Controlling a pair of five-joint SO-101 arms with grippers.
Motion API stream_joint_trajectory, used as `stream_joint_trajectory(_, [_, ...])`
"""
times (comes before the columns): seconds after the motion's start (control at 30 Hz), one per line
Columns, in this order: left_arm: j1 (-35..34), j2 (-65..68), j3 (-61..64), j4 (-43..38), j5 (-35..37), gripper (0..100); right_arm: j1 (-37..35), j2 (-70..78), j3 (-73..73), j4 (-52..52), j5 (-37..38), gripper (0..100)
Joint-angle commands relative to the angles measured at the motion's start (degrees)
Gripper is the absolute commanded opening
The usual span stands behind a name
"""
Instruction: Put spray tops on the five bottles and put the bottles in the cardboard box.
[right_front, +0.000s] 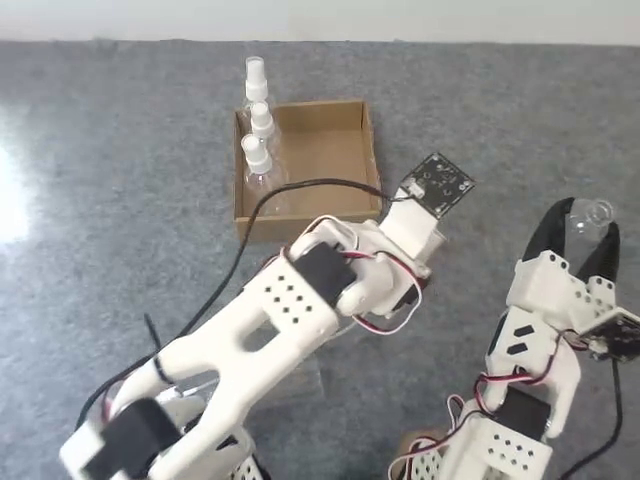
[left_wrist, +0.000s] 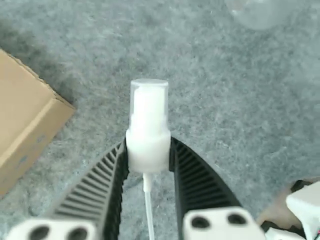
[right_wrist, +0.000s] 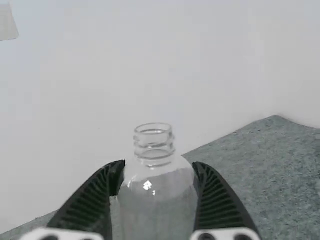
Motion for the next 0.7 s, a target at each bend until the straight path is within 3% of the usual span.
stream_joint_trajectory(0.0, [-2.3,-6.9,2.9,-5.2,-0.4,1,-1.6,-0.7,1.1,0.4,1.3,2.1])
stream_joint_trajectory(0.67, [-14.5,-33.3,21.8,-18.2,0.1,1,-8.0,-0.7,1.1,0.5,1.3,2.1])
